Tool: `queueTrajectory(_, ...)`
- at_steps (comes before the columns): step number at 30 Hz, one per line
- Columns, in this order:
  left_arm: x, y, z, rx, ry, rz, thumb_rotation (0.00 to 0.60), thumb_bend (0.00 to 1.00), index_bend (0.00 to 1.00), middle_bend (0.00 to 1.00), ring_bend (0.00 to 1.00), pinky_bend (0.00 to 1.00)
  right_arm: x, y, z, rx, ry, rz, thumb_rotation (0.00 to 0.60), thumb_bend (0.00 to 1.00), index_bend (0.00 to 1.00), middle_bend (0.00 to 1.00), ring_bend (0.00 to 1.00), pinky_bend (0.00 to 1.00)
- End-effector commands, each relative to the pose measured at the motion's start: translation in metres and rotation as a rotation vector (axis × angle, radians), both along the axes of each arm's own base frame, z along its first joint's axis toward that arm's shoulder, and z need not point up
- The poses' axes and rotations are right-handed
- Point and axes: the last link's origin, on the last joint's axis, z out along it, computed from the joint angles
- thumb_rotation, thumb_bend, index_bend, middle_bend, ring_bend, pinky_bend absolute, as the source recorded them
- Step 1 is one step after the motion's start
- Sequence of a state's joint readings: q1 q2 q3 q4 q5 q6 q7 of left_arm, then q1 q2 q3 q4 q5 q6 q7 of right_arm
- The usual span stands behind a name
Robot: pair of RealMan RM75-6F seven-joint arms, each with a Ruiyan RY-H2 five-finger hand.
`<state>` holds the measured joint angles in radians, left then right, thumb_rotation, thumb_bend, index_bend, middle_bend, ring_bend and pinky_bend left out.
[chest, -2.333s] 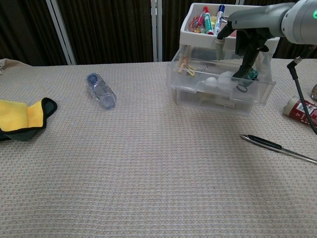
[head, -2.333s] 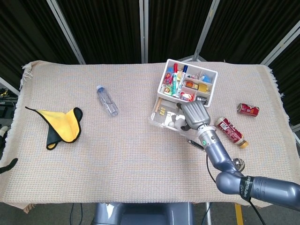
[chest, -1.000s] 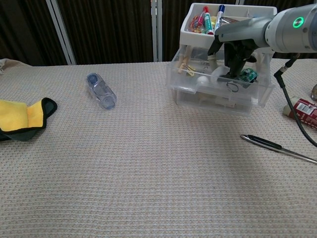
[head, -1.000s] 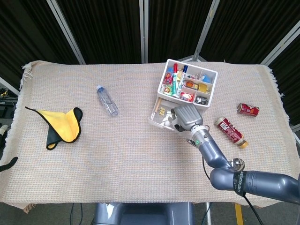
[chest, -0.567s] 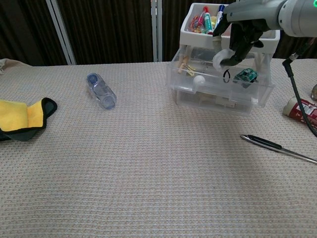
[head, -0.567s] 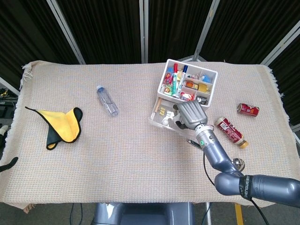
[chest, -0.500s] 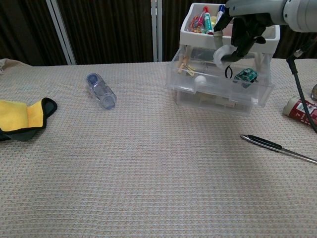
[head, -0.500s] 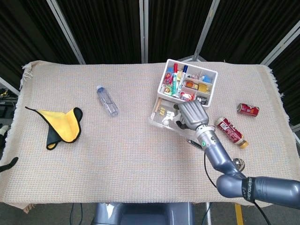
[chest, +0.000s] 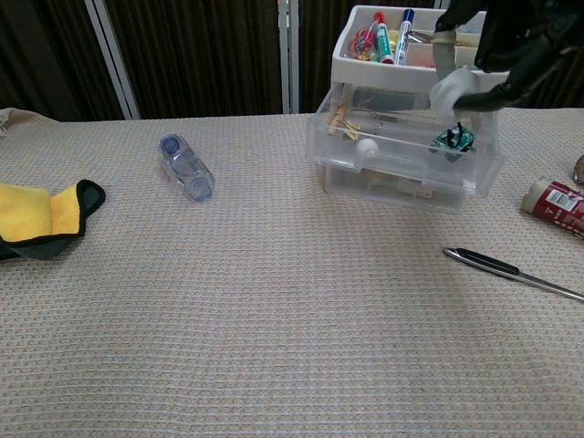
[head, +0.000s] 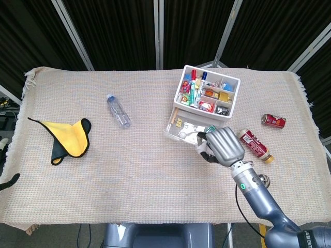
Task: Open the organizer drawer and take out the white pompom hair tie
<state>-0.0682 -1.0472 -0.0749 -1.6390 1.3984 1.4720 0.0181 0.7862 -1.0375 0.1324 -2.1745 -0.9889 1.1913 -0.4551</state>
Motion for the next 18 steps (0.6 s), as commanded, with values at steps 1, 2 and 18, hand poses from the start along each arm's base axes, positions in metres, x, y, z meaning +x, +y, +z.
queueTrajectory(1, 0.000, -0.001, 0.001, 0.002, -0.001, -0.001, 0.600, 0.25, 0.00, 0.00, 0.00, 0.00, -0.014, 0.019, -0.004, 0.029, 0.015, -0.010, 0.600, 0.25, 0.55, 1.00, 1.00, 0.78)
queueTrajectory(2, 0.000, -0.001, 0.001, 0.003, -0.001, -0.001, 0.600, 0.25, 0.00, 0.00, 0.00, 0.00, -0.018, 0.024, -0.008, 0.042, 0.017, -0.012, 0.600, 0.24, 0.54, 1.00, 1.00, 0.78)
queueTrajectory(18, -0.003, 0.001, 0.002, 0.003, -0.001, 0.008, 0.600, 0.25, 0.00, 0.00, 0.00, 0.00, -0.062, 0.030, -0.053, 0.062, 0.030, -0.011, 0.600, 0.16, 0.32, 0.93, 0.94, 0.74)
